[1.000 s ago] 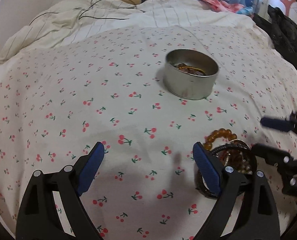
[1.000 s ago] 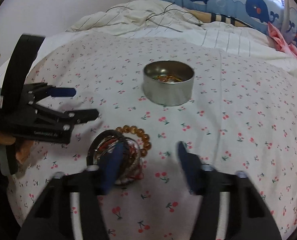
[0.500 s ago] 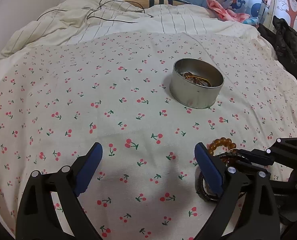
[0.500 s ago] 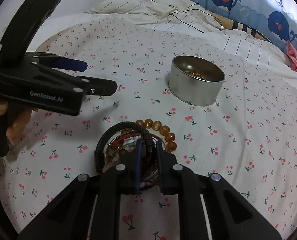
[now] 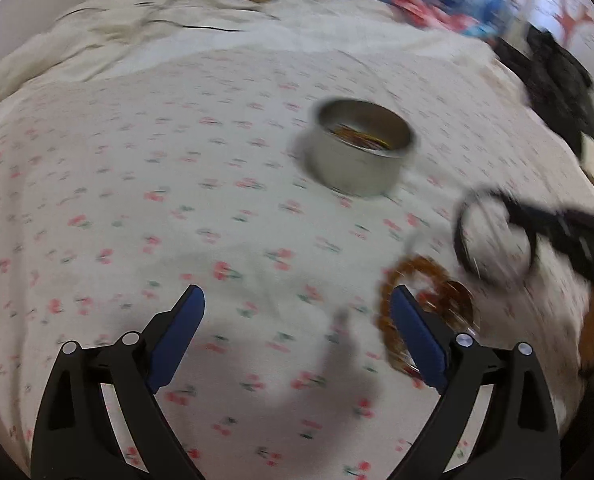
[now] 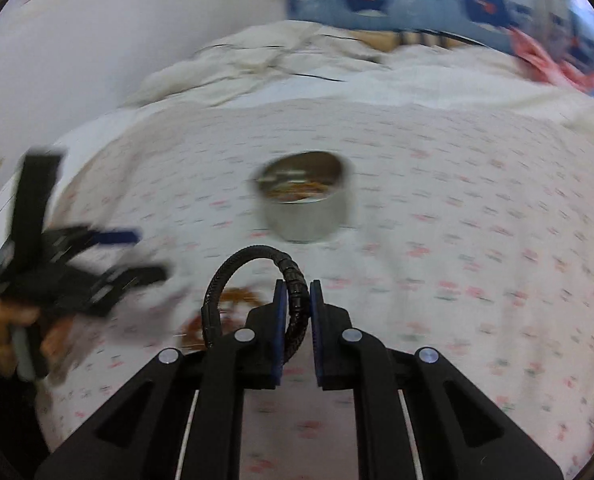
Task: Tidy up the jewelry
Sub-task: 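Close the right tool on the black braided bracelet, then lift the black braided bracelet with the right tool while the left tool moves to the silver bangle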
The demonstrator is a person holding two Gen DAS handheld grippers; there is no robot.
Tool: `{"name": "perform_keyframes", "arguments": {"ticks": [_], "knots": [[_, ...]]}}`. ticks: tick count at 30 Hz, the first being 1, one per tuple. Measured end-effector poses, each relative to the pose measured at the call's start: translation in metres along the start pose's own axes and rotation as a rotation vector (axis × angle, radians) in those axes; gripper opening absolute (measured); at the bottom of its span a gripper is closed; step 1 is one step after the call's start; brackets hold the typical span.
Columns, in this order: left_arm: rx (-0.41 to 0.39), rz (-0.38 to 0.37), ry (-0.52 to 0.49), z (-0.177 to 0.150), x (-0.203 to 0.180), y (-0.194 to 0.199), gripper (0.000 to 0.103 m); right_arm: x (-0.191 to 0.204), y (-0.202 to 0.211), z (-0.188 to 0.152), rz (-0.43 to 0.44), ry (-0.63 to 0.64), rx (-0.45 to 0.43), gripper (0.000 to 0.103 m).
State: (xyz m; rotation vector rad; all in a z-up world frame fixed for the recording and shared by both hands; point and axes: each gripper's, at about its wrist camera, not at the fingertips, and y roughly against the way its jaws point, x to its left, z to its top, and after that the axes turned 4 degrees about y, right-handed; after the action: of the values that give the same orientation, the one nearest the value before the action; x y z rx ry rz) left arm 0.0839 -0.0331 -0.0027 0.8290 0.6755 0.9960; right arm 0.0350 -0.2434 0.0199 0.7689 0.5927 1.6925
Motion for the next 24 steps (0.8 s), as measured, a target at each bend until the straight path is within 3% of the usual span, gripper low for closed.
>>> {"name": "perform_keyframes", "arguments": {"ticks": [4,8,10,11,13,16,19,21,24], "knots": [[0.011,-0.028,-0.134,-0.010,-0.026,-0.003,0.090,-0.024,-0.007,-0.003,-0.113,-0.048,0.057,0.012],[0.056,-0.044,-0.136,-0.015,-0.029,-0.015,0.084,-0.028,-0.013,-0.005,-0.123,-0.063,0.090,0.012],[0.082,-0.071,-0.124,-0.017,-0.028,-0.019,0.067,-0.026,-0.015,-0.006,-0.131,-0.055,0.101,0.012],[0.087,-0.083,-0.120,-0.018,-0.028,-0.020,0.064,-0.025,-0.017,-0.006,-0.133,-0.053,0.111,0.012],[0.092,-0.117,-0.142,-0.018,-0.030,-0.020,0.038,-0.026,-0.019,-0.007,-0.135,-0.055,0.122,0.012],[0.104,-0.168,-0.160,-0.020,-0.034,-0.018,0.018,-0.027,-0.023,-0.010,-0.141,-0.050,0.140,0.013],[0.103,-0.225,-0.160,-0.020,-0.034,-0.011,0.009,-0.027,-0.027,-0.012,-0.144,-0.045,0.153,0.013],[0.098,-0.268,-0.137,-0.017,-0.030,-0.007,0.009,-0.027,-0.029,-0.013,-0.146,-0.042,0.168,0.015],[0.102,-0.304,-0.114,-0.015,-0.026,-0.007,0.009,-0.025,-0.032,-0.014,-0.139,-0.034,0.184,0.031]]}}
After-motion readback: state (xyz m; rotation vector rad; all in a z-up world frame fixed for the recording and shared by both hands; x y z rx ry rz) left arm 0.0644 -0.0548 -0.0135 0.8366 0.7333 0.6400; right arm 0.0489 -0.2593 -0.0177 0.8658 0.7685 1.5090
